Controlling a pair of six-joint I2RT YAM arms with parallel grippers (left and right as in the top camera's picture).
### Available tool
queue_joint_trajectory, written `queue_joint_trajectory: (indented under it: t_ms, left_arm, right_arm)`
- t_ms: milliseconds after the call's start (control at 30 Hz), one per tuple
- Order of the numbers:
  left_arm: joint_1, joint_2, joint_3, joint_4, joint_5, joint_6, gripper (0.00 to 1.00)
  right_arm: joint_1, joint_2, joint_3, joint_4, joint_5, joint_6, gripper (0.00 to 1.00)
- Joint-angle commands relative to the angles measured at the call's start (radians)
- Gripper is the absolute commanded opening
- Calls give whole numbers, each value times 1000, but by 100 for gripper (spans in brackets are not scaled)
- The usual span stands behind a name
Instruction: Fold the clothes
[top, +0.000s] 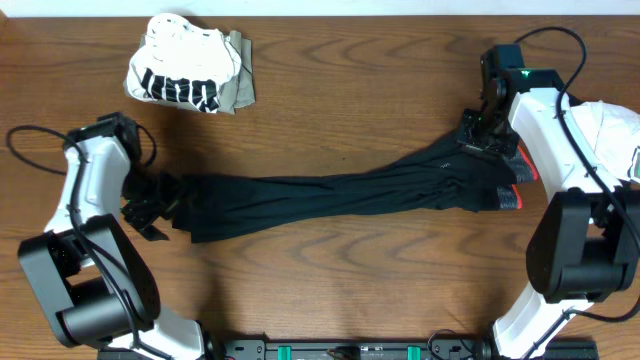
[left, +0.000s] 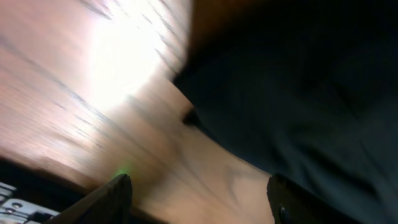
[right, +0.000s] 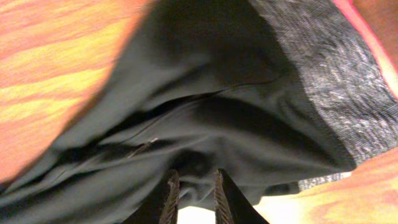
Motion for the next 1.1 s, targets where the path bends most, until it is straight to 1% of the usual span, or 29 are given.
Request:
queue_joint_trajectory:
  t_ms: [0, 100, 200, 300, 433, 533, 600, 767, 833, 933, 1067]
  left_arm:
    - [-82, -49, -4, -3, 100, 120, 72]
    - [-181, -54, -31, 29, 99, 125, 71]
    - [-266, -54, -52, 75, 99, 111, 72]
    - [-312, -50, -79, 115, 99, 54, 71]
    - [-306, -44, -114, 160, 99, 34, 72]
    - [-294, -36, -134, 181, 98, 35, 72]
    - [-287, -31, -146, 192, 98, 34, 72]
    - [-266, -27, -165, 209, 68, 34, 72]
    - [-250, -27, -166, 209, 46, 26, 72]
    - [-221, -27, -172, 209, 39, 2, 72]
    - [-189, -24, -176, 209, 39, 0, 72]
  right_arm:
    - [28, -5, 1, -4, -111, -126, 17]
    - [41, -5, -9, -3, -142, -133, 14]
    - [49, -5, -14, -4, -143, -132, 16]
    - [47, -5, -36, 4, -143, -132, 17]
    - [25, -5, -80, 39, -134, -132, 18]
    - [-1, -5, -116, 85, -130, -132, 24]
    - [-21, -5, -144, 125, -127, -132, 25]
    - [-78, -5, -174, 185, -117, -123, 20]
    - [-107, -5, -174, 190, -113, -113, 15]
    - [-141, -4, -180, 192, -113, -113, 12]
    - [-161, -2, -207, 209, -113, -113, 10]
